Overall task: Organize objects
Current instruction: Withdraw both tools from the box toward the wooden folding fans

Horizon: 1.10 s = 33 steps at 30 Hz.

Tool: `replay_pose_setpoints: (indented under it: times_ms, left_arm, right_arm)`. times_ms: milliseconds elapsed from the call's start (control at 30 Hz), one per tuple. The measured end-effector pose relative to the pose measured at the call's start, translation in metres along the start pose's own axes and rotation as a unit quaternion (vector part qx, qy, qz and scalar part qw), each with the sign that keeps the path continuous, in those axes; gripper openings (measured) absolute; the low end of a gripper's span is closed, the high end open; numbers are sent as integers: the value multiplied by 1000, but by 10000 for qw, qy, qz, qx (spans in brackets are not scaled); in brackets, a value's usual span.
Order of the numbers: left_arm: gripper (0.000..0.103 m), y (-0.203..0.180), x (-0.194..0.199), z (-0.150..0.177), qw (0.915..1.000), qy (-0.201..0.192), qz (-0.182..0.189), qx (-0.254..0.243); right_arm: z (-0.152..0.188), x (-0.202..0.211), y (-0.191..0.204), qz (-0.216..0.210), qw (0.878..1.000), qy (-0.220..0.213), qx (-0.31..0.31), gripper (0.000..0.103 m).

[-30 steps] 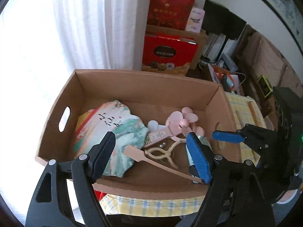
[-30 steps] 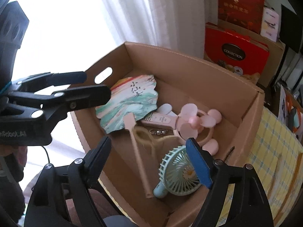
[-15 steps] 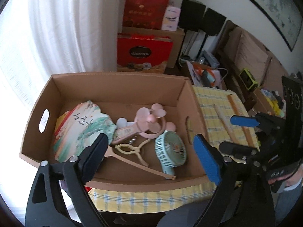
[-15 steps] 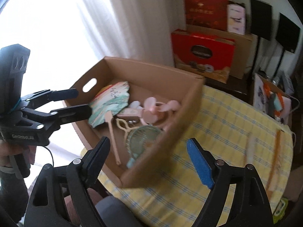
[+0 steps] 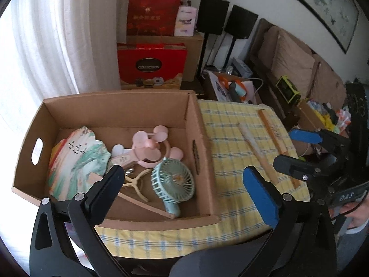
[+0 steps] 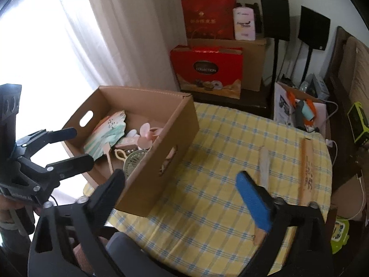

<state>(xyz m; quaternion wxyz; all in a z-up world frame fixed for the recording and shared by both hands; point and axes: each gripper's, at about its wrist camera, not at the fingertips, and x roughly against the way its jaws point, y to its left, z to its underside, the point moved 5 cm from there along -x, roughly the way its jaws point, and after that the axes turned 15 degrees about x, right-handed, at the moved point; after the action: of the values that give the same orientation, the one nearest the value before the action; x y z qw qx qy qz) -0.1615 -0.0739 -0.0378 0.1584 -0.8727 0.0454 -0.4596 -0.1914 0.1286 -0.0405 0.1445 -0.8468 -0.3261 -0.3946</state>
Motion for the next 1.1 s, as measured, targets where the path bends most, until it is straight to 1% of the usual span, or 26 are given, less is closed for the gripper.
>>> replay_pose_setpoints:
  times_ms: [200,500,667,933,1100]
  left_arm:
    - [103,-15,-2,9,10000,2,18,1]
    - [103,-33,1,19,9997,-213,86,38]
    - [103,-47,1,27,9996,-232,165,-6]
    - [103,-75,-4,44,9987,-386,23,-341]
    - [103,-91,-11,53,9982,-393,309,-338]
  right_arm:
    - [11,16,-12,285,9994,-107,-160,103]
    - [38,40,-30,615,9969,-227,-439,103]
    - [51,49,-40,612,9956,-273,-652,103]
    - [76,61,-55,799,9931,-233,-820,103]
    - [96,64,-74,1066,9892,-167,-989,103]
